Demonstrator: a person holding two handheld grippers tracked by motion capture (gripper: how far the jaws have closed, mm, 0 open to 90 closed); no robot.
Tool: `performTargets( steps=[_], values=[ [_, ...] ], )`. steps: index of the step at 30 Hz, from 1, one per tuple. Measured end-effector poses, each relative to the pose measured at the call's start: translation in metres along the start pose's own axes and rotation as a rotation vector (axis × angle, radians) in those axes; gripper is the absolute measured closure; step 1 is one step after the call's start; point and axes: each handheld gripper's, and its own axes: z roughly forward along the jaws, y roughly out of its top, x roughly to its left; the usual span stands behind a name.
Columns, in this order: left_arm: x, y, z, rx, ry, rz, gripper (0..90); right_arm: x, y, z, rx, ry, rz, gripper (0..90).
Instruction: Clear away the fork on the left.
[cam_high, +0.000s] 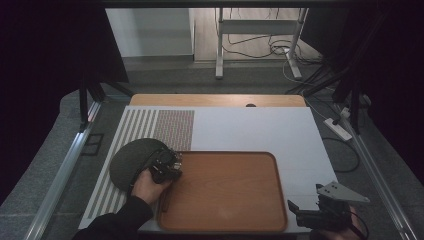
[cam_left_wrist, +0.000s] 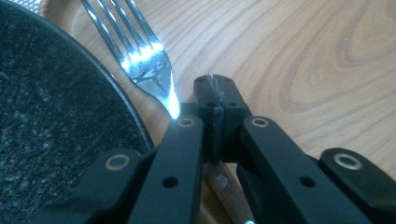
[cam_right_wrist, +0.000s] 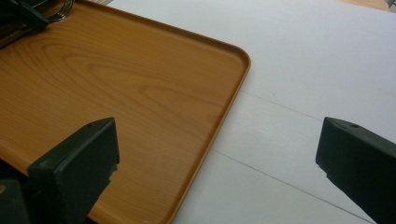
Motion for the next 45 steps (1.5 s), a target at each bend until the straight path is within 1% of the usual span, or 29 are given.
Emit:
performTargets(
  steps=[2,5,6,8,10,11,13,15,18,19,21,23,25,27,29,32,34,35,37,40,45],
  values=[
    [-0.002,0.001,-0.003,-0.024,-0.02,0.003,88.2,0.0,0.0,0.0,-0.002,0.0,0.001,0.0],
    [-0.004,0.001,-0.011,-0.061,-0.017,0.014,80.2,0.0,0.0,0.0,-0.001,0.001,0.001,0.0],
    [-0.004,0.001,-0.014,-0.073,-0.032,0.013,76.3,0.0,0.0,0.0,-0.002,0.0,0.002,0.0],
    [-0.004,0.0,-0.02,-0.11,-0.072,0.026,64.9,0.0,0.0,0.0,-0.002,0.0,0.003,0.0],
    [-0.005,0.0,-0.024,-0.137,-0.083,0.048,50.9,0.0,0.0,0.0,-0.002,-0.001,0.002,0.0],
    [-0.006,-0.002,-0.027,-0.153,-0.081,0.065,44.6,0.0,0.0,0.0,-0.003,0.0,0.002,0.0],
    [-0.006,-0.004,-0.031,-0.171,-0.099,0.069,32.5,0.0,0.0,0.0,-0.002,0.0,-0.002,0.0],
    [-0.006,-0.009,-0.036,-0.193,-0.107,0.077,21.4,0.001,0.0,0.0,-0.003,-0.002,0.0,0.0],
    [-0.004,-0.017,-0.043,-0.222,-0.116,0.078,10.0,0.001,0.0,0.0,-0.004,-0.002,0.002,0.0],
    [-0.004,-0.019,-0.045,-0.229,-0.106,0.079,8.1,0.001,0.0,0.0,-0.003,-0.002,-0.001,0.0],
    [-0.005,-0.022,-0.05,-0.225,-0.092,0.101,3.7,0.001,0.001,0.0,0.001,-0.003,-0.004,0.0],
    [-0.005,-0.026,-0.055,-0.235,-0.082,0.11,2.7,0.001,0.001,0.0,0.001,-0.004,-0.005,0.0],
    [-0.004,-0.03,-0.059,-0.25,-0.093,0.11,1.7,0.001,0.0,0.0,0.001,-0.005,-0.001,0.0],
    [-0.002,-0.035,-0.062,-0.257,-0.091,0.108,0.8,0.001,0.0,0.0,0.001,-0.006,0.0,0.0],
    [0.0,-0.039,-0.065,-0.266,-0.092,0.097,0.0,0.001,0.0,0.0,0.002,-0.007,0.0,0.0],
    [0.004,-0.048,-0.071,-0.285,-0.108,0.073,0.0,0.001,0.0,0.0,0.002,-0.007,-0.003,0.0],
    [0.006,-0.056,-0.076,-0.316,-0.096,0.066,0.0,0.001,0.0,0.0,0.002,-0.007,0.0,0.0],
    [0.007,-0.06,-0.079,-0.338,-0.09,0.066,0.0,0.001,0.0,0.0,0.002,-0.007,0.002,0.0],
    [0.008,-0.068,-0.084,-0.368,-0.08,0.066,0.0,0.001,0.0,0.0,0.002,-0.008,0.003,0.0],
    [0.009,-0.077,-0.09,-0.386,-0.066,0.069,0.0,0.001,0.0,0.0,0.004,-0.01,0.0,0.0],
    [0.011,-0.098,-0.096,-0.391,-0.037,0.047,0.0,0.001,0.0,0.0,0.006,-0.01,0.001,0.0]
  ],
)
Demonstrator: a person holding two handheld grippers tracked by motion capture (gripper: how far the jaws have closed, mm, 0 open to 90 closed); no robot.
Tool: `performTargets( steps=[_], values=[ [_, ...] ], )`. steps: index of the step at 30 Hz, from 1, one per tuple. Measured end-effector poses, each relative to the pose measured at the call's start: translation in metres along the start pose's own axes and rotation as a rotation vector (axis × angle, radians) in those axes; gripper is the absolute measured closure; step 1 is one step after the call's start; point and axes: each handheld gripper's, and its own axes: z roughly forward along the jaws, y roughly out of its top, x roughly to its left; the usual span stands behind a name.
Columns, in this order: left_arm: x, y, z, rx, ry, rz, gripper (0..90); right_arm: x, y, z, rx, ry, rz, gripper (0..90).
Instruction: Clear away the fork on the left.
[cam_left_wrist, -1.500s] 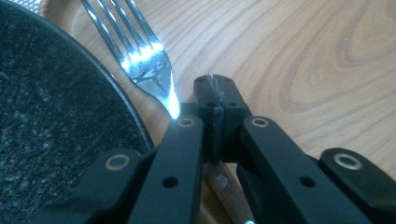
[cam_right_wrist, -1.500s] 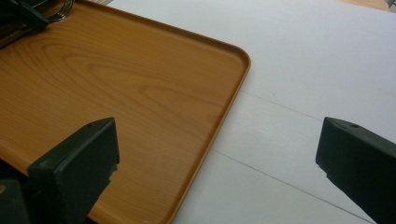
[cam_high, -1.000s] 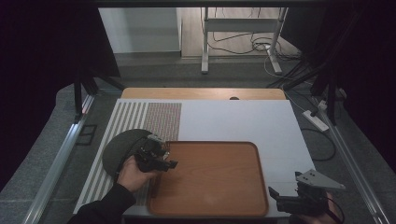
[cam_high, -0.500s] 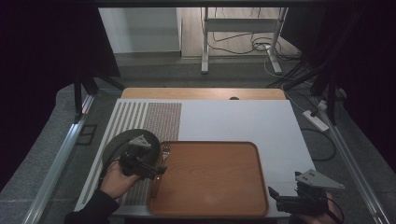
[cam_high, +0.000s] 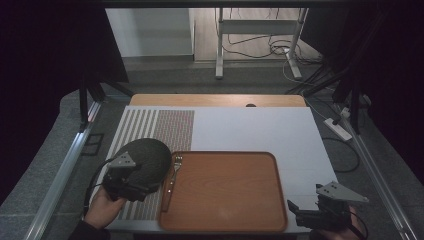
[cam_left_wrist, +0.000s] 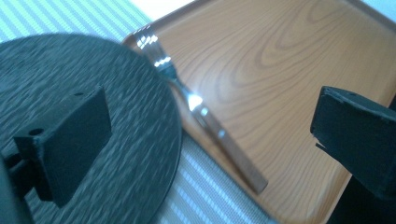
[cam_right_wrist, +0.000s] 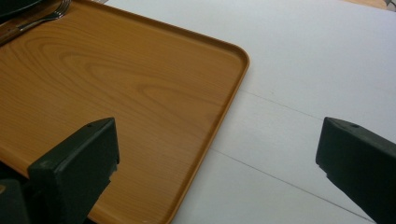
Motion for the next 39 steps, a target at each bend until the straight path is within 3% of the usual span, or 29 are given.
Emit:
performTargets(
  steps=[15,22,34,39],
  values=[
    [0.003,-0.043,-0.037,-0.046,0.056,-0.083,0.0,0.001,0.0,0.001,0.006,-0.003,0.0,0.0],
    [0.0,-0.05,-0.045,-0.065,0.078,-0.074,0.0,0.001,0.0,0.001,0.008,-0.003,0.001,0.0],
    [-0.007,-0.059,-0.056,-0.056,0.132,-0.068,0.0,0.001,0.0,0.001,0.009,-0.004,0.002,0.0],
    [-0.007,-0.059,-0.056,-0.051,0.135,-0.067,0.0,0.001,0.001,0.001,0.011,-0.003,-0.004,0.0]
  ],
)
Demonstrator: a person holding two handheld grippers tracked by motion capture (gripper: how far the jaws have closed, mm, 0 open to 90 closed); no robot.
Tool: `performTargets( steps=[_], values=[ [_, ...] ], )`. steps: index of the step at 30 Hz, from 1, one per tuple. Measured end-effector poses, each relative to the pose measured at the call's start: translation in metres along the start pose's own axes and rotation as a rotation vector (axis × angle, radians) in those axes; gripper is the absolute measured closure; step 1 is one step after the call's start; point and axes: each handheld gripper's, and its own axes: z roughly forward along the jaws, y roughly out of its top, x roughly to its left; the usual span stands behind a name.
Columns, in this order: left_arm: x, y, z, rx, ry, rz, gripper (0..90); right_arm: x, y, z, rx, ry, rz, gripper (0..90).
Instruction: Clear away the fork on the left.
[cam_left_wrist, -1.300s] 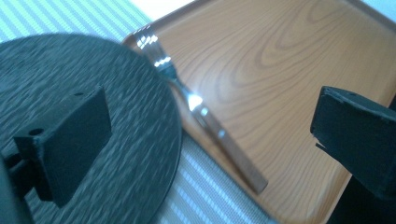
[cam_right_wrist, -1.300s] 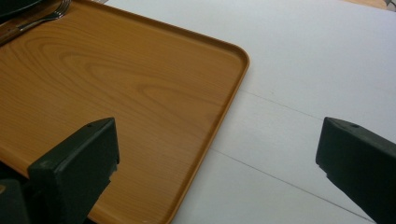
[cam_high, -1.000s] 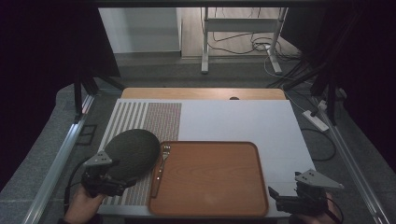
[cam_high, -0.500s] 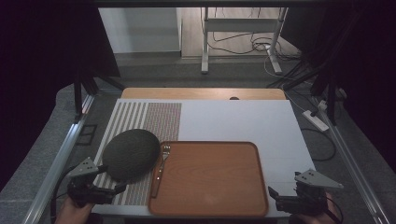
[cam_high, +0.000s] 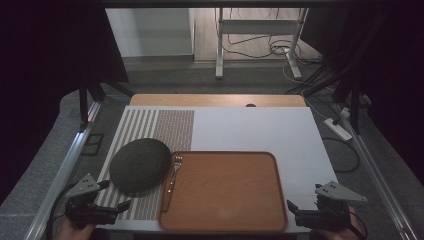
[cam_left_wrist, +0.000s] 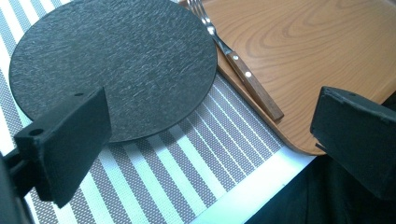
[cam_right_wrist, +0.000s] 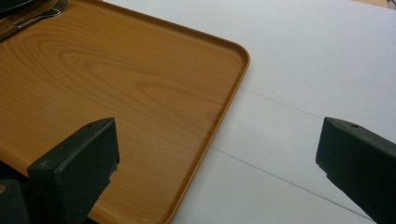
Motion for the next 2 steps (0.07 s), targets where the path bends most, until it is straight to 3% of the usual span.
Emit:
performTargets(
  steps=[2],
  values=[
    [0.0002,0.0007,0.0006,0.002,-0.002,-0.004,0.0,0.0,-0.0002,0.0003,0.002,-0.001,-0.004,0.0]
  ],
)
